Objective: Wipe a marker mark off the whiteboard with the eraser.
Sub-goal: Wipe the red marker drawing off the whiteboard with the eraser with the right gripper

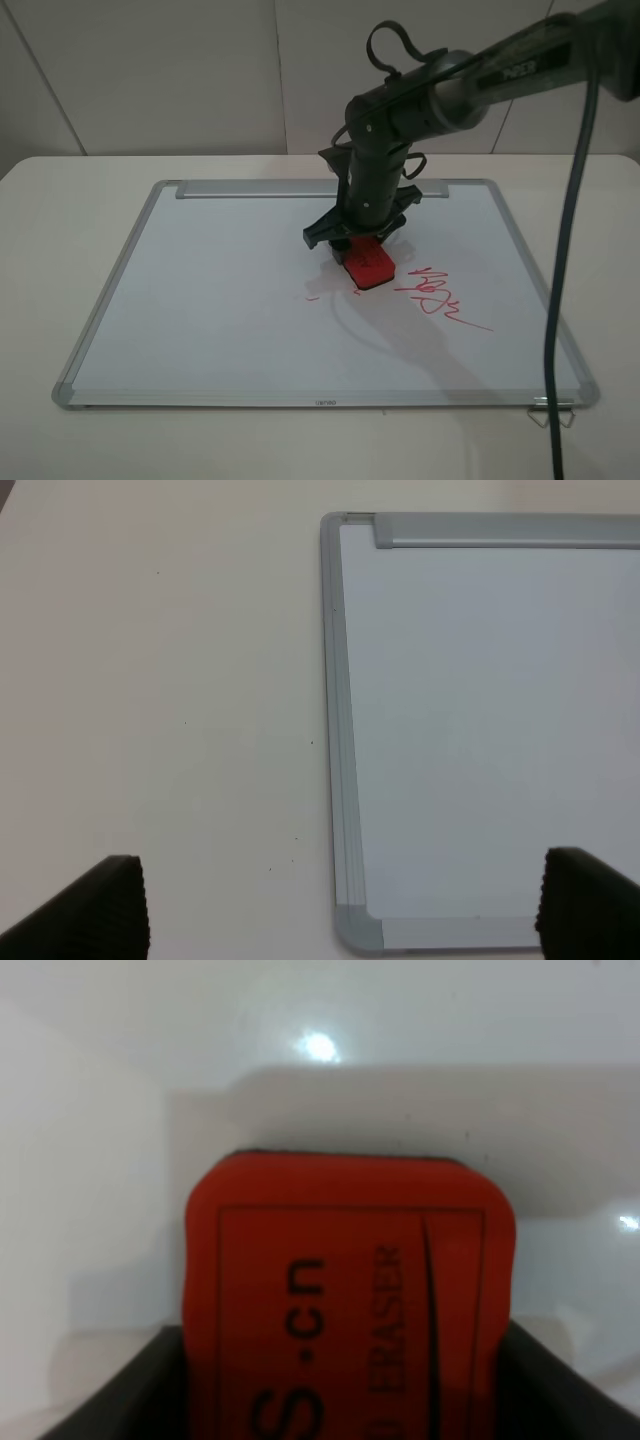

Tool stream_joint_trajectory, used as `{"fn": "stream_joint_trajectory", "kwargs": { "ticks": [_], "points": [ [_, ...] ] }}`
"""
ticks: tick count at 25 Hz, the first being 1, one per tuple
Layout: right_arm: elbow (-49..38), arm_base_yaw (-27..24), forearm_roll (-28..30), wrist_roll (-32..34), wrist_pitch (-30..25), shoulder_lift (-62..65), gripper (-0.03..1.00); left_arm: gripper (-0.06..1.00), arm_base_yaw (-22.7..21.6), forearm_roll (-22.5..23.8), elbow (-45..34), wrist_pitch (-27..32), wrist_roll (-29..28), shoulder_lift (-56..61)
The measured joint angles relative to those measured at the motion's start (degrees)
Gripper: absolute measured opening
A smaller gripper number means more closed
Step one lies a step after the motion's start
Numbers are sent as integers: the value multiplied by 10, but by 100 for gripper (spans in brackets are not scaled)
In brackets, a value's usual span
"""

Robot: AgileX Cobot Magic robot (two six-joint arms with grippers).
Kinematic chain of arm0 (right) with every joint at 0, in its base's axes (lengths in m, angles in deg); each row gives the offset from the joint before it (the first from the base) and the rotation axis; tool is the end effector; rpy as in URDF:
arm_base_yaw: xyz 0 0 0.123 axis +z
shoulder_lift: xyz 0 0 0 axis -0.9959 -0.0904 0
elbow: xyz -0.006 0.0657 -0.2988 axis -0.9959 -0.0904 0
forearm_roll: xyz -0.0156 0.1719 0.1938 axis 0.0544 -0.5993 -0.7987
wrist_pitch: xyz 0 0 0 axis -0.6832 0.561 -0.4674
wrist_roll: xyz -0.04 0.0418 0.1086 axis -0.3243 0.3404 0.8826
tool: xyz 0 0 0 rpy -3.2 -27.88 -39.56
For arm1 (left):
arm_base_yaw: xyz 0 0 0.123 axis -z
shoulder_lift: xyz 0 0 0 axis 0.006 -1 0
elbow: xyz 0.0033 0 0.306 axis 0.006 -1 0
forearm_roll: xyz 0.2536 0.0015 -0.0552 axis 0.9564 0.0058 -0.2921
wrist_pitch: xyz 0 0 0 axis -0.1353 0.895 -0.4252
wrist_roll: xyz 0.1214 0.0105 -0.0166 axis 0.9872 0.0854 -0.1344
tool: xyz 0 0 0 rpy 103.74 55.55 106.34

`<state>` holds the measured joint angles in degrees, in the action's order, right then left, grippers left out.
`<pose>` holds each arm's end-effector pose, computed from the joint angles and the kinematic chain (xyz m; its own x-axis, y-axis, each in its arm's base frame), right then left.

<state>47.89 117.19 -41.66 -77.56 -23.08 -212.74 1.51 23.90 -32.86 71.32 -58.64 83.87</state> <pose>0.3875 0.2289 0.0755 -0.8850 -0.4444 -0.1386 -0.4339 0.8953 -0.1006 0.0080 -0.0049 0.2655 -0.4542 -0.0041 -0.8909 0.0482 0.9984 -0.0292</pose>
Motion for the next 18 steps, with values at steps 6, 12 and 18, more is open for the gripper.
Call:
{"fn": "stream_joint_trajectory", "kwargs": {
  "ticks": [6, 12, 18],
  "points": [
    [0, 43, 30, 1, -11, 0, 51, 77, 0, 0, 0, 0, 0, 0],
    [-1, 104, 14, 0, -19, 0, 51, 77, 0, 0, 0, 0, 0, 0],
    [-9, 149, -3, -2, -23, 14, 51, 77, 0, 0, 0, 0, 0, 0]
  ]
}}
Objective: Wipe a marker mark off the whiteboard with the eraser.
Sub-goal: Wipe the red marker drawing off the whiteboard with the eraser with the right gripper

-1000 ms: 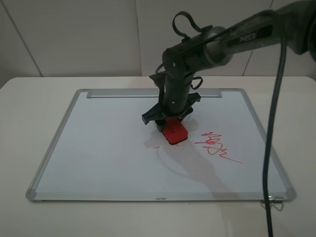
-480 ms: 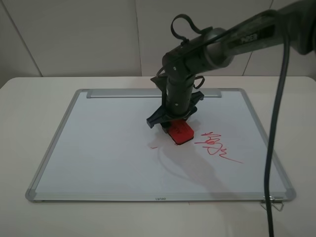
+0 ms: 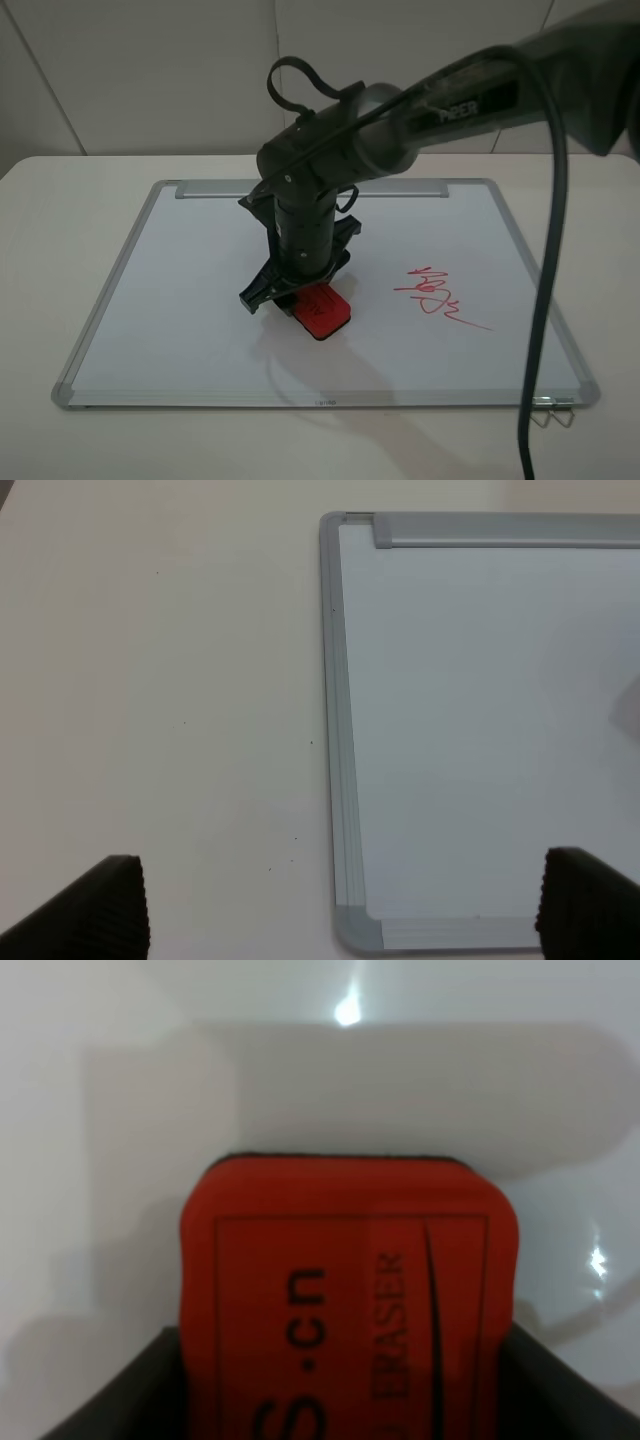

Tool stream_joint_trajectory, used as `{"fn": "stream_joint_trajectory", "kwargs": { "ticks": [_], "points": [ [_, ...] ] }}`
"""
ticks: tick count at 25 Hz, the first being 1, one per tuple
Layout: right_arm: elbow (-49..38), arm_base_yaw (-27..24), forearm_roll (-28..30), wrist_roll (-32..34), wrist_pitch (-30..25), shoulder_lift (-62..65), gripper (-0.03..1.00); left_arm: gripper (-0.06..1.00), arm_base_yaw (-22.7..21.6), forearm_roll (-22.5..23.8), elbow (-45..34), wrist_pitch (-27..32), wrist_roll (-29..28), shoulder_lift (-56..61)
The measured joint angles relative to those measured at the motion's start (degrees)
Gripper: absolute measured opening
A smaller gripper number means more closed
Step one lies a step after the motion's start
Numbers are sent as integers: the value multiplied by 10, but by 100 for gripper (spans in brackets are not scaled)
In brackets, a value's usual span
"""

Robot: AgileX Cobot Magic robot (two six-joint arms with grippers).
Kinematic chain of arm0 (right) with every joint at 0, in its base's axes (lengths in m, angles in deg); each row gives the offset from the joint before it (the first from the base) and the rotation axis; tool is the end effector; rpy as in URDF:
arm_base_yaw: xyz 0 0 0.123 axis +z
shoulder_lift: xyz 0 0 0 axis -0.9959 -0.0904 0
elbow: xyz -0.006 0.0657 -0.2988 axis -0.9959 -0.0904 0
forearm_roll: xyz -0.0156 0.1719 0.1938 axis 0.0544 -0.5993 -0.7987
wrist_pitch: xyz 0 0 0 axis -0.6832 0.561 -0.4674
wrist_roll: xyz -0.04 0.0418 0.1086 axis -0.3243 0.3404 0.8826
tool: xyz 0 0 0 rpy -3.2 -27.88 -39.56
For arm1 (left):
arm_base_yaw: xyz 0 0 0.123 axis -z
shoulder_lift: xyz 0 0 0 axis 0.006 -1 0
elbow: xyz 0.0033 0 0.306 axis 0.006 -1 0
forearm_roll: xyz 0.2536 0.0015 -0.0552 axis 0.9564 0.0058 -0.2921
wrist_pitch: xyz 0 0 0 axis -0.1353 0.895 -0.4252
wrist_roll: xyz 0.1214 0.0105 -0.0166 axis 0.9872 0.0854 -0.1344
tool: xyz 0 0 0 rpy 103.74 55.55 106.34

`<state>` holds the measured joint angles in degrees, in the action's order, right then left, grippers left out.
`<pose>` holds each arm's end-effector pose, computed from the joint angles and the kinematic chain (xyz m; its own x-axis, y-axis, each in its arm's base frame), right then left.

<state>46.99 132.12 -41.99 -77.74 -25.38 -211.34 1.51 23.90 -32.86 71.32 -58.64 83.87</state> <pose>0.3101 0.3151 0.0822 -0.7469 -0.6562 -0.1077 -0.6480 0.7546 -0.1039 0.0080 -0.0049 0.2655 -0.4542 -0.0041 -0.8909 0.0482 0.9984 -0.0292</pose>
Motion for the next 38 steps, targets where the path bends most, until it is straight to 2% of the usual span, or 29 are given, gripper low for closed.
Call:
{"fn": "stream_joint_trajectory", "kwargs": {
  "ticks": [5, 10, 13, 23, 26, 34, 38],
  "points": [
    [-5, 22, -12, -1, -4, 5, 51, 77, 0, 0, 0, 0, 0, 0],
    [-5, 18, -15, -12, -5, 5, 51, 77, 0, 0, 0, 0, 0, 0],
    [-5, -2, -15, -14, -4, 5, 51, 77, 0, 0, 0, 0, 0, 0],
    [-6, -117, 30, -14, 11, 6, 51, 77, 0, 0, 0, 0, 0, 0],
    [-6, -131, 30, -14, 15, 6, 51, 77, 0, 0, 0, 0, 0, 0],
    [1, -104, 7, -14, 10, 6, 51, 77, 0, 0, 0, 0, 0, 0],
    [39, -78, -31, -14, -44, 1, 51, 77, 0, 0, 0, 0, 0, 0]
  ]
}}
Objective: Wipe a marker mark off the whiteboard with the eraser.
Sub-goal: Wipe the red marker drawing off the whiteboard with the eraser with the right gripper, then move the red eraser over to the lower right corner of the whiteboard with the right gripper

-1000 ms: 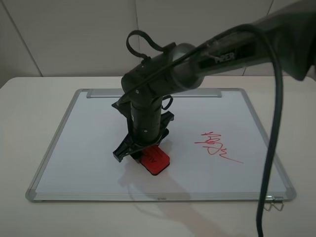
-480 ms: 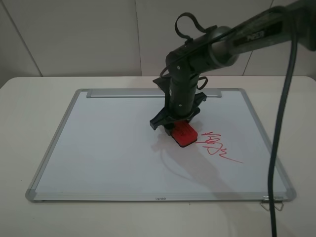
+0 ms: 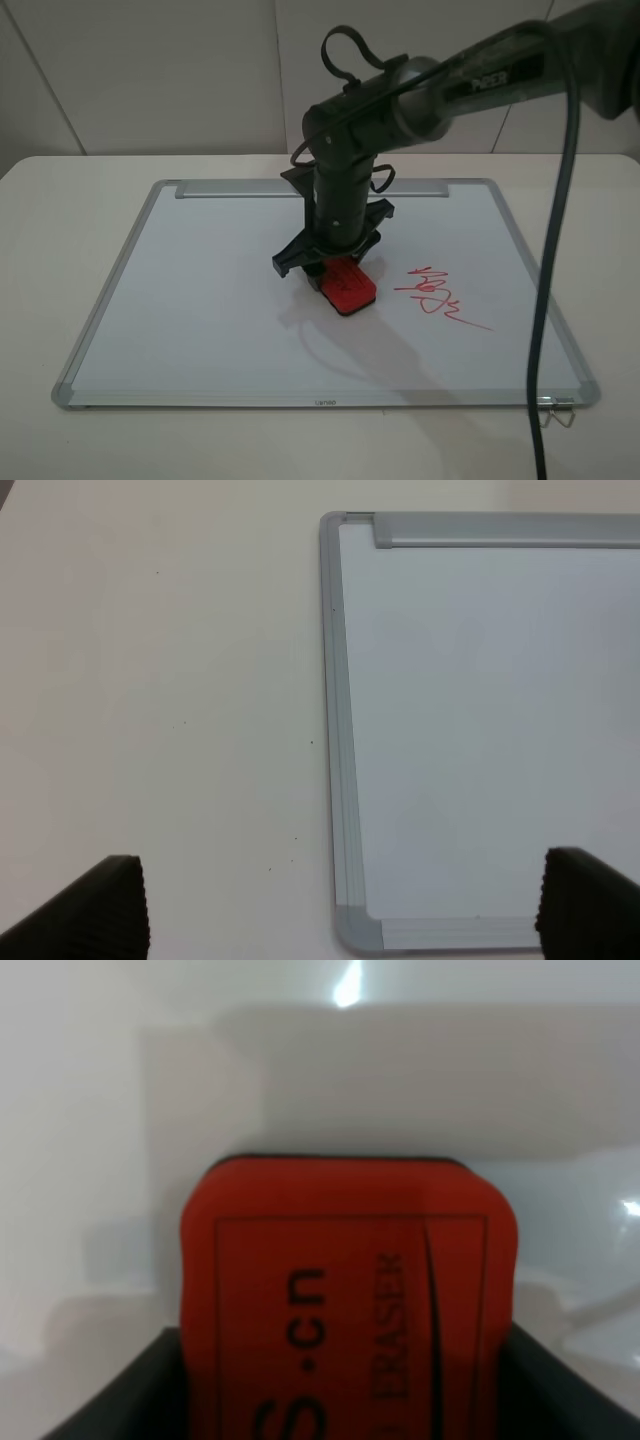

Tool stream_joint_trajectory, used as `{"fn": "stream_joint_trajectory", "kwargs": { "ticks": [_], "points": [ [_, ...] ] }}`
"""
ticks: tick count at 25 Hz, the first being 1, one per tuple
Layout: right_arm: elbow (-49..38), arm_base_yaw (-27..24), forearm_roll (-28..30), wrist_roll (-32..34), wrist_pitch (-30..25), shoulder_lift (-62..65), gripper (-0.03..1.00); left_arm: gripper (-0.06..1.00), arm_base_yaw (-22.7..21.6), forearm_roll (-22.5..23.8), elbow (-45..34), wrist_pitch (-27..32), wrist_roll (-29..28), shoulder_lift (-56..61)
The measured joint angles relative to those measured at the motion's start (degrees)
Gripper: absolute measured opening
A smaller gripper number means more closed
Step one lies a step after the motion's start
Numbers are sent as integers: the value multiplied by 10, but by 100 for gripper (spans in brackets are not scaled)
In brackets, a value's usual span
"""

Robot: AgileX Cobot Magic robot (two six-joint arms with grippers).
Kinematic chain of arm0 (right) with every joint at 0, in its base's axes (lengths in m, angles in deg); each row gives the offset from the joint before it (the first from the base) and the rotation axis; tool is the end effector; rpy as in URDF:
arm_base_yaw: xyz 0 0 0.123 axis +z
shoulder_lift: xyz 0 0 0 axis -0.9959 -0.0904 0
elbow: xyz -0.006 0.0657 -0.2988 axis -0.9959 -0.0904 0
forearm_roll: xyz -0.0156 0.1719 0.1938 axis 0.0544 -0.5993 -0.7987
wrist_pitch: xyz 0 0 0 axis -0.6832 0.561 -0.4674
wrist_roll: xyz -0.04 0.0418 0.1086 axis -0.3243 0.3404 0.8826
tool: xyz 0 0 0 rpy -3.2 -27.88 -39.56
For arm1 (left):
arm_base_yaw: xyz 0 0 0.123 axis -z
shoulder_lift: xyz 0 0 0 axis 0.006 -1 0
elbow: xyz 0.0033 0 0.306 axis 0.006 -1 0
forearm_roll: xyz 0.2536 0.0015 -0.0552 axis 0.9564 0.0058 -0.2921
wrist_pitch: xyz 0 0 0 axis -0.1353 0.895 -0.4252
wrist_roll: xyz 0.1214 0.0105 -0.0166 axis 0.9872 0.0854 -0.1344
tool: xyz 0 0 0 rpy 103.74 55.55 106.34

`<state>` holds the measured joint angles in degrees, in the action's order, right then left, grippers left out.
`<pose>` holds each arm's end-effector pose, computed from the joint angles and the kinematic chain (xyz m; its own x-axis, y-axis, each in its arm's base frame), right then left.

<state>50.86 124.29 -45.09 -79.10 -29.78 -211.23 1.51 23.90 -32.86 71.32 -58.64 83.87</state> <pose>0.3532 0.2780 0.0975 -0.8409 -0.5328 -0.0947 -0.5284 0.8462 -0.0692 0.0080 -0.0049 0.2655 -0.4542 -0.0041 -0.8909 0.0482 0.9984 -0.0292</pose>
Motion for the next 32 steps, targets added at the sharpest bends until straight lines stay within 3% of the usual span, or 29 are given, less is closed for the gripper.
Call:
{"fn": "stream_joint_trajectory", "kwargs": {
  "ticks": [8, 18, 26, 32],
  "points": [
    [77, -14, -9, 0, -78, 0, 51, 77, 0, 0, 0, 0, 0, 0],
    [85, -102, -1, 54, -50, 0, 51, 77, 0, 0, 0, 0, 0, 0],
    [85, -134, 7, 83, -19, 0, 51, 77, 0, 0, 0, 0, 0, 0],
    [85, -148, 32, 84, -70, 0, 51, 77, 0, 0, 0, 0, 0, 0]
  ]
}}
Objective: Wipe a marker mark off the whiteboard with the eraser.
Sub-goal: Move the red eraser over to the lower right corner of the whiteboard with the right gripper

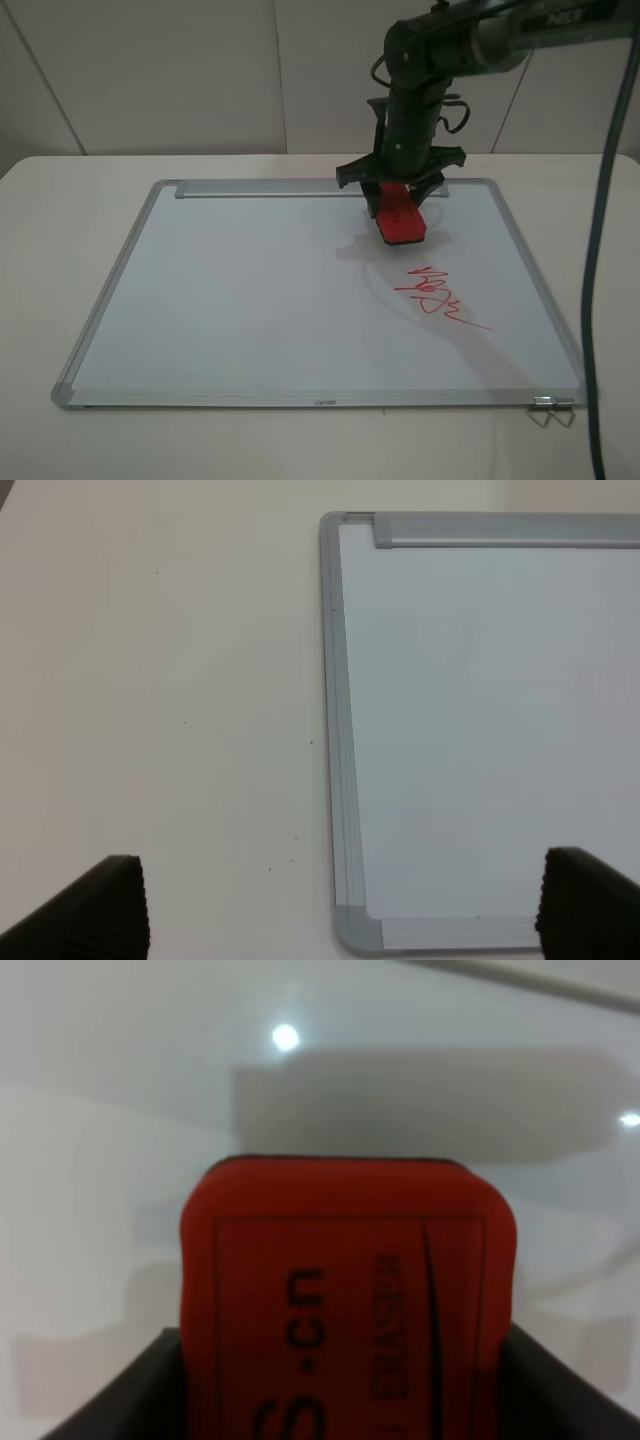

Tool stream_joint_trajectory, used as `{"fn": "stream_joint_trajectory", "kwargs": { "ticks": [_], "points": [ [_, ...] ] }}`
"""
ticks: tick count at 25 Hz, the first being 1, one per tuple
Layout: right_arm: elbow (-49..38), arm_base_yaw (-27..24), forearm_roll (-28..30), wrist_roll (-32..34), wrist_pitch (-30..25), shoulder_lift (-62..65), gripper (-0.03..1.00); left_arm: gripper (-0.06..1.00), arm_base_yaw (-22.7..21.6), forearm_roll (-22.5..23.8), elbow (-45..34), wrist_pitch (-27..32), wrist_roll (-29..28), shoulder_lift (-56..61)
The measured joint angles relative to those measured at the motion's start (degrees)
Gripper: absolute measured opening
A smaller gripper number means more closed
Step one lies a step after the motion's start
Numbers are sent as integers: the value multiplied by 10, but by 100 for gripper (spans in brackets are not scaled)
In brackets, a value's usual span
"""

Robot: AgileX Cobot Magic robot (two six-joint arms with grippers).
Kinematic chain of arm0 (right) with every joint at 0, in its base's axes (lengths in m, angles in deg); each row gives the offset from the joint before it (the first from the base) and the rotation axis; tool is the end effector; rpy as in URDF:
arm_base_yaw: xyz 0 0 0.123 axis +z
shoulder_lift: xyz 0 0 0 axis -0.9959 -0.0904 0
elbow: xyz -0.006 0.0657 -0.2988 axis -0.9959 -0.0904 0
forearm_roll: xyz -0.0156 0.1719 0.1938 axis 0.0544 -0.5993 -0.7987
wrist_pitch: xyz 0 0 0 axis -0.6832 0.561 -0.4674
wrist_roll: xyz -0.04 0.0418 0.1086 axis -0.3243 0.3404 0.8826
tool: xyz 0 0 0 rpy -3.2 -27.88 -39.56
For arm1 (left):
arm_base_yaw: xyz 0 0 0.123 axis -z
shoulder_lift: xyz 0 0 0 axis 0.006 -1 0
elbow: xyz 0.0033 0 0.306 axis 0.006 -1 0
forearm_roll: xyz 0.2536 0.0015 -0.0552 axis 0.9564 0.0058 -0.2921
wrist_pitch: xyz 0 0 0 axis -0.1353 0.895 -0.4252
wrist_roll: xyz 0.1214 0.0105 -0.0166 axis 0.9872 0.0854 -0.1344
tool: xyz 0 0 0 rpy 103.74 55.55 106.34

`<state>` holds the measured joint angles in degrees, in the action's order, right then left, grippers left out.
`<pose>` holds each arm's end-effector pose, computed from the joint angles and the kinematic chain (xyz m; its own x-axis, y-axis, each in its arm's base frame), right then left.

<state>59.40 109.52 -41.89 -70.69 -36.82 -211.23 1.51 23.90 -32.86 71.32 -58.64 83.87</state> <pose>0.4329 0.1808 0.1338 -0.9737 -0.1761 -0.1443 -0.1624 0.9815 -0.1016 0.0080 -0.0049 0.2655 -0.4542 -0.0041 -0.8909 0.0482 0.9984 -0.0292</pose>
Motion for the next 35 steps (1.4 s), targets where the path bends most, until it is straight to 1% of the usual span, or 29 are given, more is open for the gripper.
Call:
{"fn": "stream_joint_trajectory", "kwargs": {
  "ticks": [4, 8, 10, 15, 17, 19, 24, 29, 32, 35],
  "points": [
    [0, -3, 1, 1, -7, 0, 51, 77, 0, 0, 0, 0, 0, 0],
    [0, -5, 3, 1, 24, 0, 51, 77, 0, 0, 0, 0, 0, 0],
    [0, -16, 10, 1, 31, 0, 51, 77, 0, 0, 0, 0, 0, 0],
    [-7, -53, 34, 1, -7, 5, 51, 77, 0, 0, 0, 0, 0, 0],
    [-41, -61, 34, 1, -8, 22, 51, 77, 0, 0, 0, 0, 0, 0],
    [-91, -69, 32, 1, 5, 50, 51, 77, 0, 0, 0, 0, 0, 0],
    [-253, -106, 32, 7, 77, 155, 51, 77, 0, 0, 0, 0, 0, 0],
    [-389, -135, 32, 9, 144, 232, 51, 77, 0, 0, 0, 0, 0, 0],
    [-437, -137, 32, 9, 178, 240, 51, 77, 0, 0, 0, 0, 0, 0],
    [-466, -137, 29, 15, 209, 240, 51, 77, 0, 0, 0, 0, 0, 0]
  ]
}}
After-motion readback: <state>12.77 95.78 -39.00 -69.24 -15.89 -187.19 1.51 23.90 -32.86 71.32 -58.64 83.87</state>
